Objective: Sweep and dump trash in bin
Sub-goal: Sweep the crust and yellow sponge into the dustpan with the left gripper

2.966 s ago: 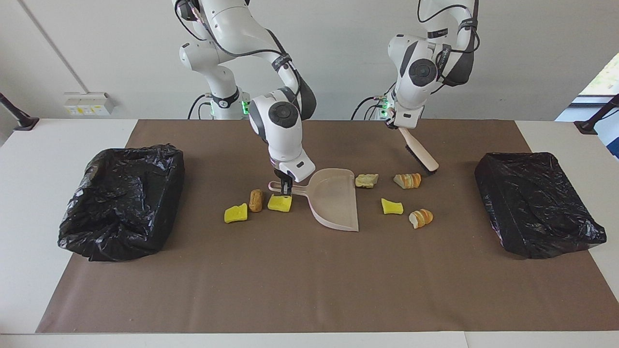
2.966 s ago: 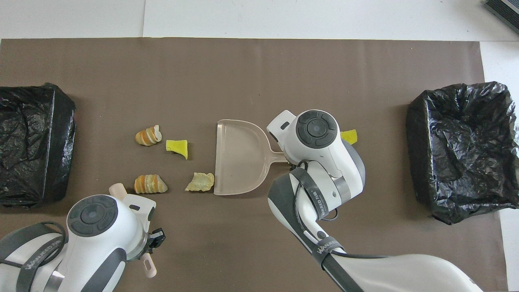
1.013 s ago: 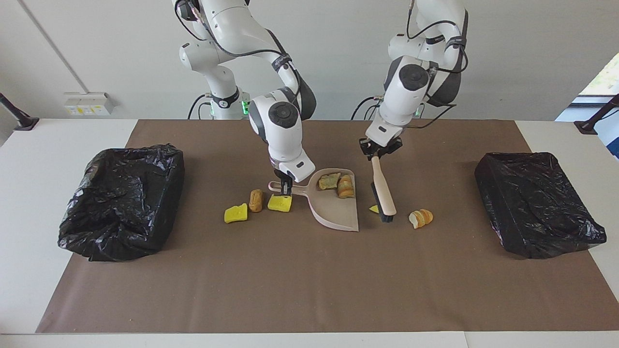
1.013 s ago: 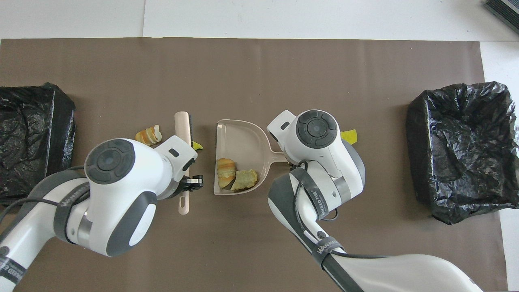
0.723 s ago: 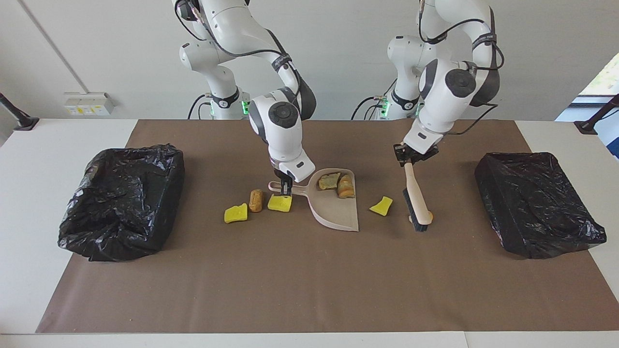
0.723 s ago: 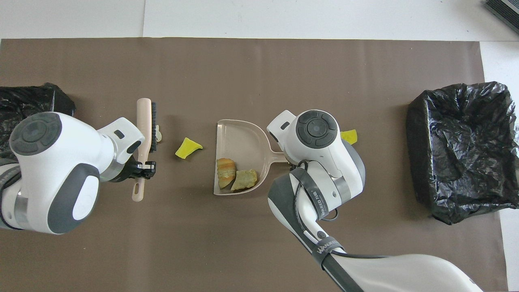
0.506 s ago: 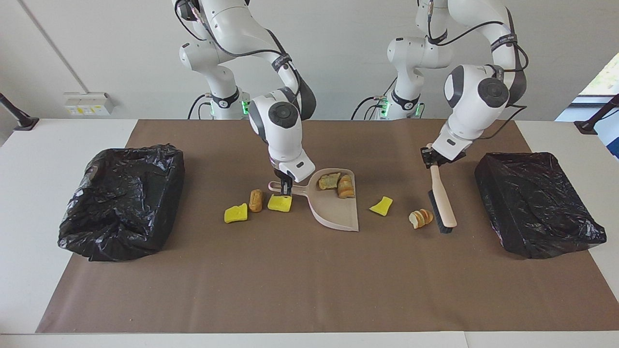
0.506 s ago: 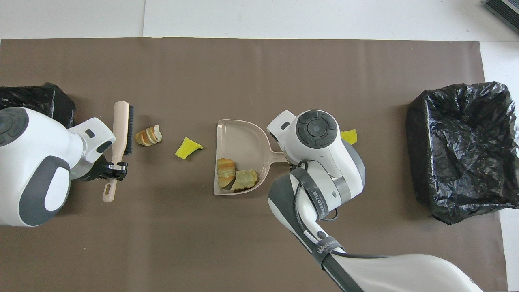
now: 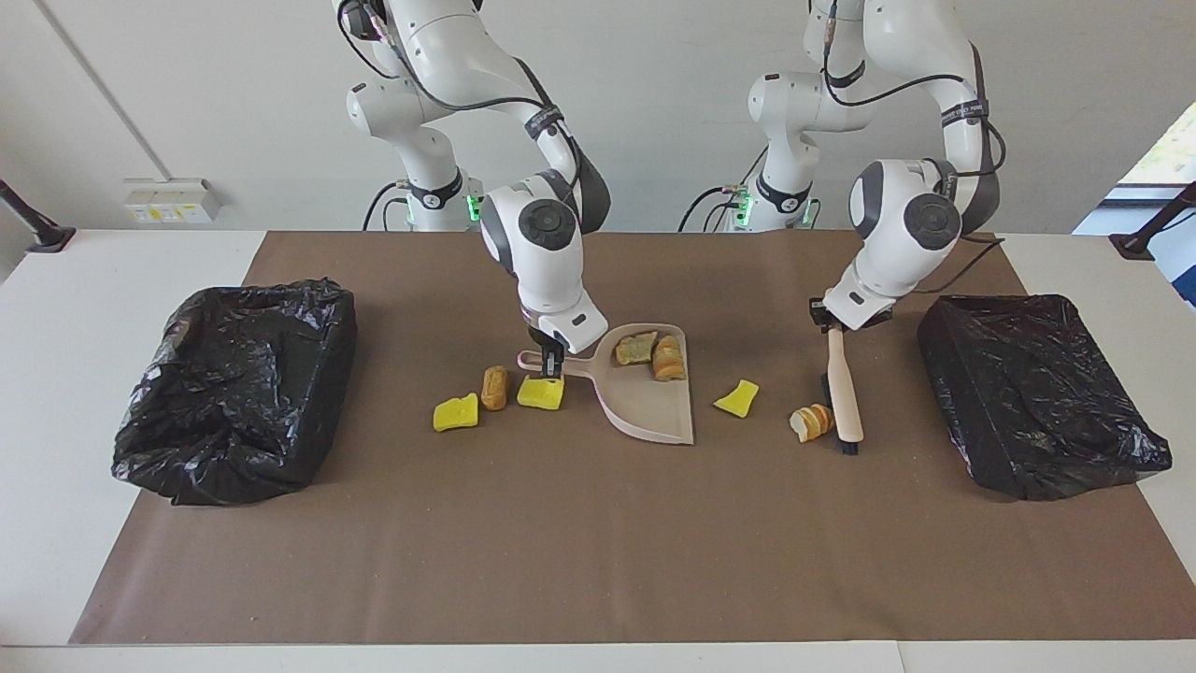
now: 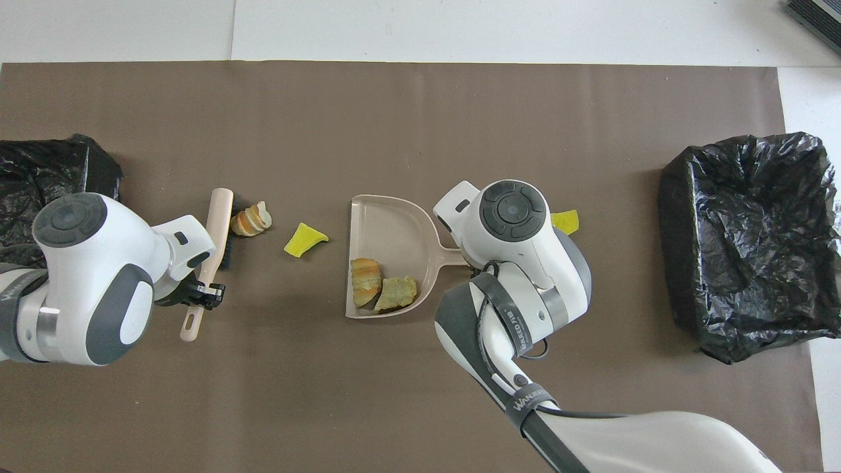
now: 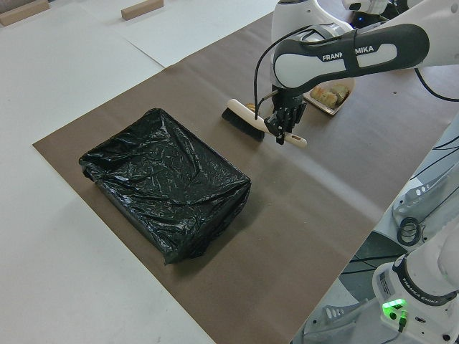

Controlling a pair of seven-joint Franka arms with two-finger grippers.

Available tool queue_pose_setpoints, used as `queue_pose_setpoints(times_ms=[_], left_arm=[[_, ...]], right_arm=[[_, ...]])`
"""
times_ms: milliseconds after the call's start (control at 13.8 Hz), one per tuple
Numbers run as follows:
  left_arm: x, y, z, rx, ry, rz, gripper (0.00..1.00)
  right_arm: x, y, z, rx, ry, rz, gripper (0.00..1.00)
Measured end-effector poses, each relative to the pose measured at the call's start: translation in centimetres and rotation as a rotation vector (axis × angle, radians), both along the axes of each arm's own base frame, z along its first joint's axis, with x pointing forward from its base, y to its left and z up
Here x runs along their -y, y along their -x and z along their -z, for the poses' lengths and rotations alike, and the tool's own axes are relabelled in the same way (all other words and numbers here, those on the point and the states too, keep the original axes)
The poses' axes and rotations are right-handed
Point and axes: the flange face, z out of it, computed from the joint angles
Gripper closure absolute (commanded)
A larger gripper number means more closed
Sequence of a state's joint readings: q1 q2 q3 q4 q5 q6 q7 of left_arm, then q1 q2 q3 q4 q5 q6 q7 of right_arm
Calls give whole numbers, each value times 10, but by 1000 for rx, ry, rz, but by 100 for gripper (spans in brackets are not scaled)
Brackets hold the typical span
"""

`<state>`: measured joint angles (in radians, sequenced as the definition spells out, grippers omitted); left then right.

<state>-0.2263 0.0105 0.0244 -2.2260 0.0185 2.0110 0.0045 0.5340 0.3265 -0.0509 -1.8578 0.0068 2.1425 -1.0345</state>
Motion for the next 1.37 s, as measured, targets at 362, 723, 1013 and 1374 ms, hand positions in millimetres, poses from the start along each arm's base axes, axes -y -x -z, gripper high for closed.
queue_pose_setpoints(times_ms=[362,723,1013,1374], left_arm=[[130,48,-2,-11,39,159,100],[190,85,-18,-4,80,166,100],[216,96,-30,20,83,134,100],[210,86,-37,32,91,111,100]], right_arm=[[0,0,0,0,0,0,100],[0,0,0,0,0,0,100],[0,0,0,0,0,0,100],[0,0,0,-1,0,0,100]])
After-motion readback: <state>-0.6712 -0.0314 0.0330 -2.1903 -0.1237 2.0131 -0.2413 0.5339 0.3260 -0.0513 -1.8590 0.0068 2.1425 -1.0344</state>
